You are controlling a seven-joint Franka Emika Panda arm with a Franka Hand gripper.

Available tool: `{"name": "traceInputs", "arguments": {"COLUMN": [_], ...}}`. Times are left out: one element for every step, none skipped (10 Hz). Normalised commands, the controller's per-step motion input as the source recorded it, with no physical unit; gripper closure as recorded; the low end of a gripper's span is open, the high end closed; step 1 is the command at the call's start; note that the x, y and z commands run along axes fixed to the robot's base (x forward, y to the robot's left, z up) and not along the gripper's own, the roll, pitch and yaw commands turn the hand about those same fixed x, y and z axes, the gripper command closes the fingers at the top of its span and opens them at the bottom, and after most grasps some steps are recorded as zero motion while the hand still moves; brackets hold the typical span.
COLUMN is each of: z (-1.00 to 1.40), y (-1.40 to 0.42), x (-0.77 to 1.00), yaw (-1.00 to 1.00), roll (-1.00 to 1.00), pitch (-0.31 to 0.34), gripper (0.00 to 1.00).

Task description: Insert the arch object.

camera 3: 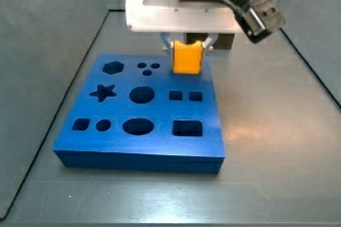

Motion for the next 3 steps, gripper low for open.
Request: {"name": "traceInputs", "arguments": {"z": [-0.62,-0.13,0.00], "y": [-0.01,0.01,0.00], "x": [-0.18,-0.05,0.00], "yaw": [0.43,0.00,0.00], "roll": [0.22,-0.09,0.00], "pitch": [-0.196,-0.151,-0.014], "gripper": [1.00,1.00,1.00]}}
